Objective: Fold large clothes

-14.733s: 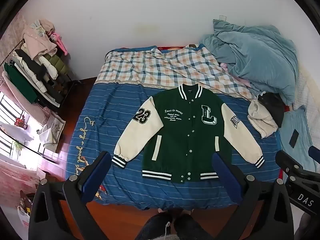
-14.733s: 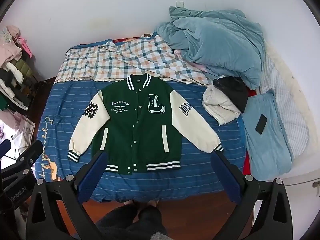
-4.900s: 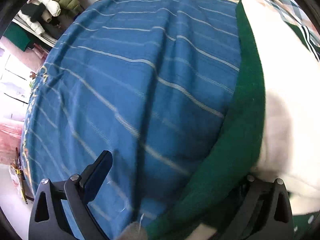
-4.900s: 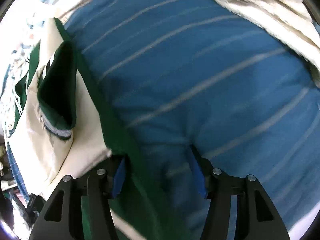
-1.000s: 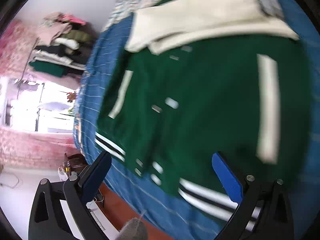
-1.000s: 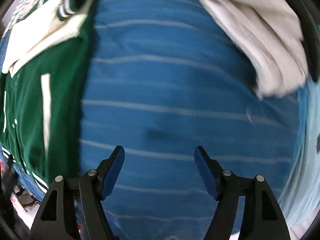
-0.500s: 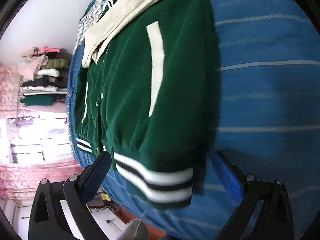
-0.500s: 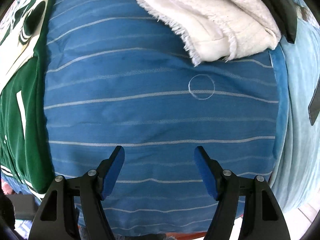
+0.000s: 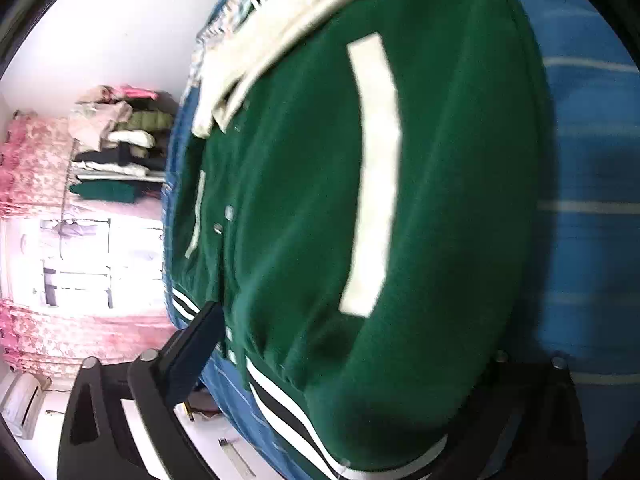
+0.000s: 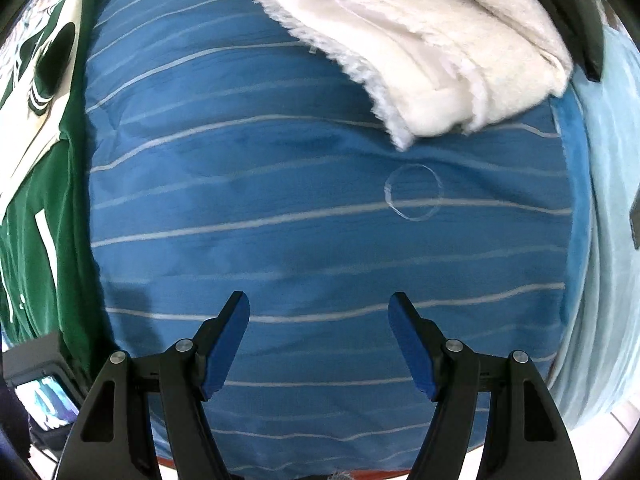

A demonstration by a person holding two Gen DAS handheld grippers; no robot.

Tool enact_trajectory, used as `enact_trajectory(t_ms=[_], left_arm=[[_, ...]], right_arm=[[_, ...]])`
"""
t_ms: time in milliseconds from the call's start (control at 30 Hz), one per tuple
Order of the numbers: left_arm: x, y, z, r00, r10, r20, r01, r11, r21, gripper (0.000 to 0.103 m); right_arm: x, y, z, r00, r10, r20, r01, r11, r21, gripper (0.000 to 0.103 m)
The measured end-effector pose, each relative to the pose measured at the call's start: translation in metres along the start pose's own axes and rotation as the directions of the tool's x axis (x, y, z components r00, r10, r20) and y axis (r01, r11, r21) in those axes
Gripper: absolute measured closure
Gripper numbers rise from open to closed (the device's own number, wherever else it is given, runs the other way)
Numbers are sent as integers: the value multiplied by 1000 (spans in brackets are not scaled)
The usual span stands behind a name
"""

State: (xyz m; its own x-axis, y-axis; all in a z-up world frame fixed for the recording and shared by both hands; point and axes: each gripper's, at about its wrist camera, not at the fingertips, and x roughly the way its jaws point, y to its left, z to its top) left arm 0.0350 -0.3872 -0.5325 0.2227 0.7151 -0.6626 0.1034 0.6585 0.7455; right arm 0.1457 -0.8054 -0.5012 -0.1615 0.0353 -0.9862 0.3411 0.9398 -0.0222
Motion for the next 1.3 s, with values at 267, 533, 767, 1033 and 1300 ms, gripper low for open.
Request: enact_trajectory(t_ms=[267,533,767,1033,1300], left_arm=[[12,59,25,996,-89,26,92,985,-149,80],[8,94,28,986,-161,42,166,970,-179,81],[16,112,31,972,-232,47,236,953,-192,81],[32,161,26,914,-398,81,405,877,-261,82],[73,273,12,812,-568,133,575,743,-342,81]], right_arm=[[-1,37,52,978,204,36,-200,975,-97,21],[-5,104,166,638,768,54,-760,639,-122,12],[44,143,224,519,854,-36,-850,520,82,39],[-17,160,202,636,771,38,-771,633,67,84],[-152,296,177,683,728,69,-722,686,-89,85]])
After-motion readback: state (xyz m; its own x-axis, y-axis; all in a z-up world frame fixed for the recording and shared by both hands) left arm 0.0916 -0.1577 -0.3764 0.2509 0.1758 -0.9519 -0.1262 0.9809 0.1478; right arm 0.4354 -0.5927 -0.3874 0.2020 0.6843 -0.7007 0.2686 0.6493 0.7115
